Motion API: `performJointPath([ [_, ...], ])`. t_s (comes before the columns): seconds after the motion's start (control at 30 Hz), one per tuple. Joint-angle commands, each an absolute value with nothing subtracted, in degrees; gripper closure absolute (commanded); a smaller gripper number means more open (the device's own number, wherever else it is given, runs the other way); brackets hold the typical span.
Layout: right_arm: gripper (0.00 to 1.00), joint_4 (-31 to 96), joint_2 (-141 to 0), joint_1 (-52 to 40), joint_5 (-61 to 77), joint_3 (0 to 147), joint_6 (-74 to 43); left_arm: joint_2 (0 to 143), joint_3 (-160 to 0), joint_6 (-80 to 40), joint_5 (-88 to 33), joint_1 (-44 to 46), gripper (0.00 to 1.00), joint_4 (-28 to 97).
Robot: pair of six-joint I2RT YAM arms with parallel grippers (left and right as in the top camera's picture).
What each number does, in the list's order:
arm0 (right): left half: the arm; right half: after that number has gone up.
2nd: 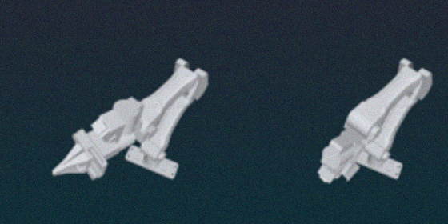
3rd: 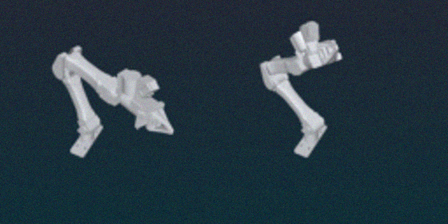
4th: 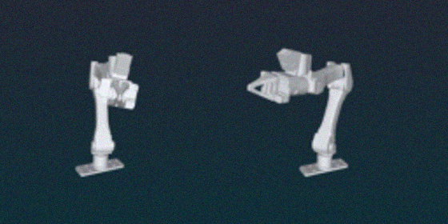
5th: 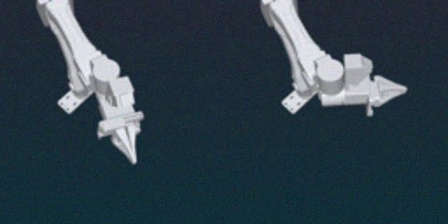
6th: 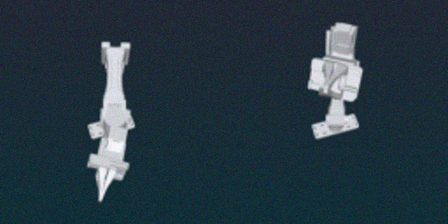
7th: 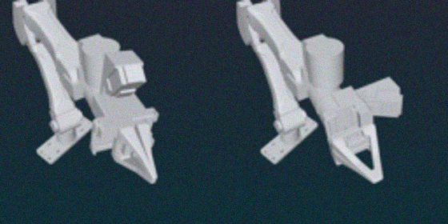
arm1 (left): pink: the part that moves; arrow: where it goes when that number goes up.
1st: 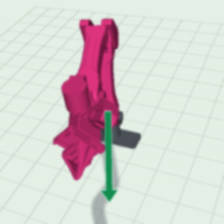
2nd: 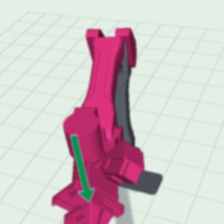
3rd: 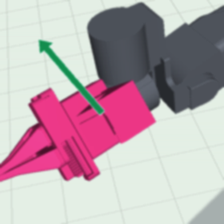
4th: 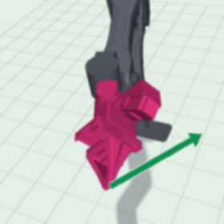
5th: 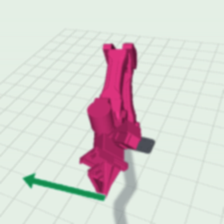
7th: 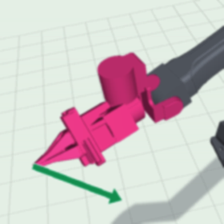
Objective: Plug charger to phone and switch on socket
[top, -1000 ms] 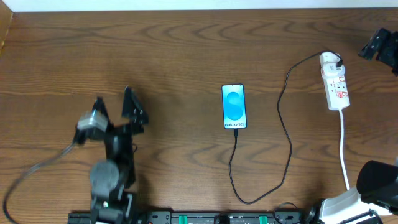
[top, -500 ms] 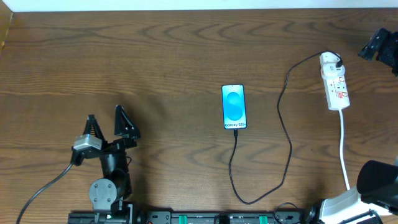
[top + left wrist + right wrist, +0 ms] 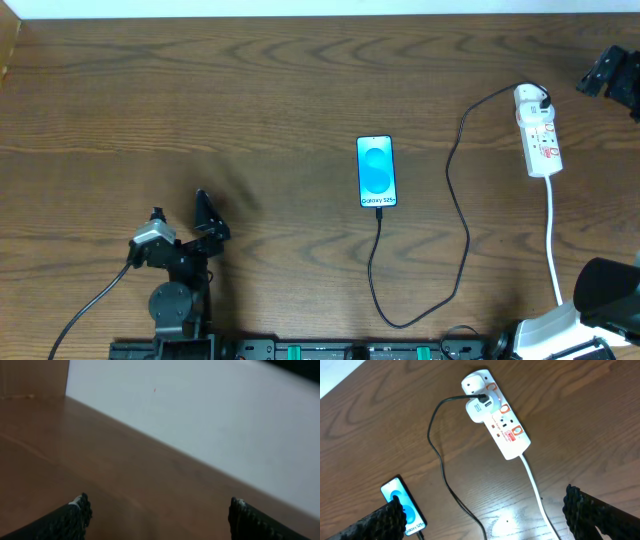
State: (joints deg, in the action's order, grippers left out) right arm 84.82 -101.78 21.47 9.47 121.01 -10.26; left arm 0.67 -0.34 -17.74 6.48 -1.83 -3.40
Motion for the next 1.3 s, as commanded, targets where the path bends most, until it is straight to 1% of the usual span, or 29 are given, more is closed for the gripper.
performJointPath([
  [0.0,0.01,84.88,-101.67,21.32,9.54,121.38,-10.85,0.05,-0.23,-11.03,1.96,-3.14,0.11,-0.23],
  [0.1,0.01,84.88,-101.67,21.32,9.52,121.38,-10.85,0.08,-0.23,-7.31,0.16,-3.64,0.11,4.38],
  [0.2,0.01,84.88,-101.67,21.32,9.52,121.38,-10.85,0.08,-0.23,-4.97,-0.27,-3.64,0.11,4.29],
  [1.27,0.01,84.88,-101.67,21.32,9.54,121.38,-10.85,0.23,-0.23,-4.95,-0.23,-4.21,0.11,4.21],
])
